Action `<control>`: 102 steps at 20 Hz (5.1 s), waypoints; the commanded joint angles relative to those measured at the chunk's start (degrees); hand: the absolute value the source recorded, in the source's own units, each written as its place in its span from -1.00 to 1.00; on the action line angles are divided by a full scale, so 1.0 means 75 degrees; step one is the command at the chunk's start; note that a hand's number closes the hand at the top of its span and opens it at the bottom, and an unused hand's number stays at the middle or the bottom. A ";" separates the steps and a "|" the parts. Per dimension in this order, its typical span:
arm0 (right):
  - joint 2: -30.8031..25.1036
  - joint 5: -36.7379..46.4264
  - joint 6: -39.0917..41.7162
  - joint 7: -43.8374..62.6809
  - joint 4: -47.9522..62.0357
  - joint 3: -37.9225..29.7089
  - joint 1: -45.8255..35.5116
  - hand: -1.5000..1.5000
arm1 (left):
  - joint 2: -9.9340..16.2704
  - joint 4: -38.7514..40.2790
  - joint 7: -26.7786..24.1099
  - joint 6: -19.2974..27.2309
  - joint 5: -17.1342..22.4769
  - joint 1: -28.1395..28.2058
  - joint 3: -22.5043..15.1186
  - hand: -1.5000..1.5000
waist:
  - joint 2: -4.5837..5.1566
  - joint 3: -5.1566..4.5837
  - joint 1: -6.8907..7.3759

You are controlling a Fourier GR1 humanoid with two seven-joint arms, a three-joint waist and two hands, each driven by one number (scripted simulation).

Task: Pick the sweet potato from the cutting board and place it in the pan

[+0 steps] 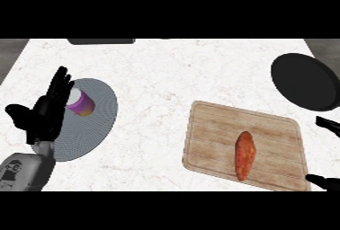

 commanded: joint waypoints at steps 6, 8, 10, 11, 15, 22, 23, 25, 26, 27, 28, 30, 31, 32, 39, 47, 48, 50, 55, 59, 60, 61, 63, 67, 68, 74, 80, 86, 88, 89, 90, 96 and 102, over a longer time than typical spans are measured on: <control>-0.2779 0.0159 0.1284 0.1683 -0.1829 -0.1068 0.0433 -1.00 | -0.0123 0.0133 -0.0125 -0.0067 -0.0108 -0.0024 0.0027 0.00 | -0.0004 -0.0041 0.0001; -0.2673 0.0302 0.1406 0.2092 -0.1789 -0.0981 0.0338 -1.00 | -0.0251 -0.0285 0.0365 0.0132 -0.0312 -0.0157 -0.0202 0.00 | 0.0006 -0.0013 0.0120; -0.2698 -0.0283 0.1607 0.3158 -0.2371 -0.1226 -0.0108 -1.00 | -0.0188 -0.0323 0.0212 -0.0132 -0.0186 0.0072 -0.0038 0.00 | 0.0005 -0.0015 0.0163; -0.2659 -0.0284 0.1596 0.3454 -0.2323 -0.1276 -0.0403 -1.00 | -0.0296 -0.0241 0.0280 -0.0051 -0.0303 -0.0099 -0.0076 0.00 | 0.0014 -0.0012 0.0172; -0.2346 0.0123 0.1388 0.4289 -0.3247 -0.1127 -0.0765 -1.00 | -0.0487 0.0006 -0.0011 -0.0150 -0.0415 -0.0046 0.0012 0.00 | 0.0018 -0.0010 0.0163; -0.1581 -0.0105 0.1896 0.5360 -0.3600 -0.0213 -0.1602 -1.00 | -0.0341 -0.0229 0.0363 -0.0404 -0.0415 -0.0195 0.0330 0.00 | 0.0022 -0.0006 0.0202; -0.1583 -0.0191 0.2027 0.5730 -0.3820 -0.0171 -0.1620 -1.00 | -0.0401 -0.0406 0.0347 -0.0353 -0.0498 0.0057 0.0277 0.00 | 0.0017 -0.0007 0.0203; -0.1395 0.0072 0.2256 0.5482 -0.3376 0.0185 -0.2001 -1.00 | -0.0677 -0.0452 0.0659 -0.0025 -0.0820 -0.0282 0.0010 0.00 | 0.0030 -0.0004 0.0240; -0.1204 -0.0015 0.2372 0.5568 -0.3435 -0.0003 -0.2040 -1.00 | -0.0428 0.0187 0.0347 -0.0599 -0.0480 -0.0409 0.0502 0.00 | 0.0030 -0.0006 0.0195; -0.1368 -0.0520 0.2486 0.6098 -0.4443 -0.0449 -0.1471 -1.00 | -0.0481 -0.0391 0.0749 -0.0350 -0.0621 -0.0303 0.0363 0.00 | 0.0005 -0.0006 0.0134; -0.0845 0.0719 0.2041 0.6005 -0.4069 0.0500 -0.1741 -1.00 | -0.0506 0.0035 0.0406 -0.0535 -0.0577 -0.0348 0.0454 0.00 | 0.0027 -0.0005 0.0191; -0.1003 0.0668 0.2488 0.6121 -0.3988 0.0170 -0.1432 -1.00 | -0.0505 -0.0189 0.0214 -0.0594 -0.0586 -0.0040 0.0561 0.00 | 0.0017 -0.0005 0.0169; -0.0975 0.0254 0.2364 0.7224 -0.4548 0.0221 -0.1863 -1.00 | -0.0469 -0.0294 0.0612 -0.0647 -0.0556 -0.0244 0.0541 0.00 | 0.0014 -0.0008 0.0175; -0.1083 0.0104 0.2846 0.6704 -0.3994 -0.0279 -0.1652 -1.00 | -0.0535 -0.0714 0.0624 -0.0525 -0.0748 0.0174 0.0435 0.00 | 0.0011 -0.0004 0.0181; -0.0170 0.1912 0.2601 0.6290 -0.3473 0.0027 -0.1433 -1.00 | -0.0836 -0.0091 0.0178 -0.0640 -0.0987 -0.0004 0.0569 0.00 | 0.0025 -0.0002 0.0178; 0.0656 0.2976 0.2997 0.6281 -0.2913 0.0777 -0.1610 -1.00 | -0.0974 -0.0276 0.0384 -0.0832 -0.1041 -0.0058 0.0796 0.00 | 0.0024 -0.0002 0.0178; 0.0487 0.2797 0.3401 0.6242 -0.2739 0.0476 -0.1884 -1.00 | -0.0843 -0.0116 0.0200 -0.0965 -0.1101 -0.0081 0.0953 0.00 | 0.0024 -0.0003 0.0180; 0.0610 0.2783 0.3513 0.5871 -0.2517 0.0479 -0.1784 -1.00 | -0.0988 -0.0873 0.0768 -0.0727 -0.1253 0.0126 0.0716 0.00 | 0.0020 -0.0001 0.0193; 0.0870 0.3366 0.3888 0.6159 -0.2923 0.0722 -0.1871 -1.00 | -0.1178 -0.0130 0.0516 -0.0875 -0.1293 -0.0325 0.0917 0.00 | 0.0022 -0.0004 0.0159; 0.1684 0.4324 0.3483 0.6427 -0.2306 0.1474 -0.2359 -1.00 | -0.1006 0.0255 0.0443 -0.1178 -0.1175 -0.0569 0.1205 0.00 | 0.0029 -0.0004 0.0184; 0.1430 0.4140 0.3778 0.6564 -0.3296 0.1169 -0.1657 -1.00 | -0.1138 -0.0476 0.0421 -0.1045 -0.1327 0.0022 0.1042 0.00 | 0.0013 -0.0004 0.0166; 0.1310 0.4510 0.3719 0.5815 -0.2499 0.1188 -0.1675 -1.00 | -0.1175 -0.0574 0.0597 -0.1023 -0.1321 0.0053 0.1041 0.00 | 0.0018 -0.0002 0.0182; 0.1472 0.5225 0.3394 0.6044 -0.2455 0.1822 -0.1843 -1.00 | -0.1407 0.0104 -0.0039 -0.0802 -0.1598 -0.0109 0.0946 0.00 | 0.0026 -0.0003 0.0177; 0.1480 0.5667 0.3668 0.6235 -0.2037 0.1863 -0.2244 -1.00 | -0.1481 -0.0035 0.0158 -0.0899 -0.1554 -0.0132 0.0944 0.00 | 0.0027 -0.0004 0.0184; 0.1372 0.5318 0.4170 0.6504 -0.2573 0.1482 -0.2128 -1.00 | -0.1123 -0.0038 0.0322 -0.1196 -0.1268 -0.0286 0.1362 0.00 | 0.0020 -0.0005 0.0167; 0.1927 0.6272 0.3778 0.5949 -0.1575 0.1905 -0.2226 -1.00 | -0.1368 -0.0137 0.0579 -0.1142 -0.1585 -0.0281 0.1113 0.00 | 0.0024 -0.0003 0.0178; 0.2270 0.6805 0.3998 0.6062 -0.1472 0.1973 -0.2382 -1.00 | -0.1386 -0.0959 0.1030 -0.1154 -0.1662 0.0041 0.1140 0.00 | 0.0018 -0.0003 0.0194; 0.2701 0.7143 0.4381 0.6297 -0.0973 0.2068 -0.2959 -1.00 | -0.1328 -0.0974 0.1099 -0.1196 -0.1737 -0.0052 0.1266 0.00 | 0.0019 -0.0003 0.0206; 0.2367 0.7591 0.3568 0.5405 -0.0591 0.2280 -0.2136 -1.00 | -0.1454 -0.0704 0.0875 -0.1329 -0.1660 -0.0063 0.1234 0.00 | 0.0022 -0.0001 0.0189; 0.2135 0.7322 0.4204 0.5601 -0.1246 0.1954 -0.1957 -1.00 | -0.1192 -0.0255 0.0512 -0.1518 -0.1564 -0.0132 0.1598 0.00 | 0.0020 -0.0004 0.0165; 0.2092 0.7474 0.3831 0.5028 -0.0380 0.1914 -0.2277 -1.00 | -0.1471 -0.0151 0.0614 -0.1414 -0.1631 -0.0274 0.1356 0.00 | 0.0026 -0.0002 0.0179; 0.2229 0.7765 0.3529 0.4151 -0.0207 0.2499 -0.2326 1.00 | -0.1424 -0.0269 0.0361 -0.1552 -0.1561 -0.0095 0.1481 0.00 | 0.0026 -0.0002 0.0191; 0.2597 0.8239 0.3344 0.4218 -0.0529 0.2525 -0.1971 1.00 | -0.1413 0.0059 0.0501 -0.1518 -0.1708 -0.0436 0.1579 0.00 | 0.0022 -0.0004 0.0159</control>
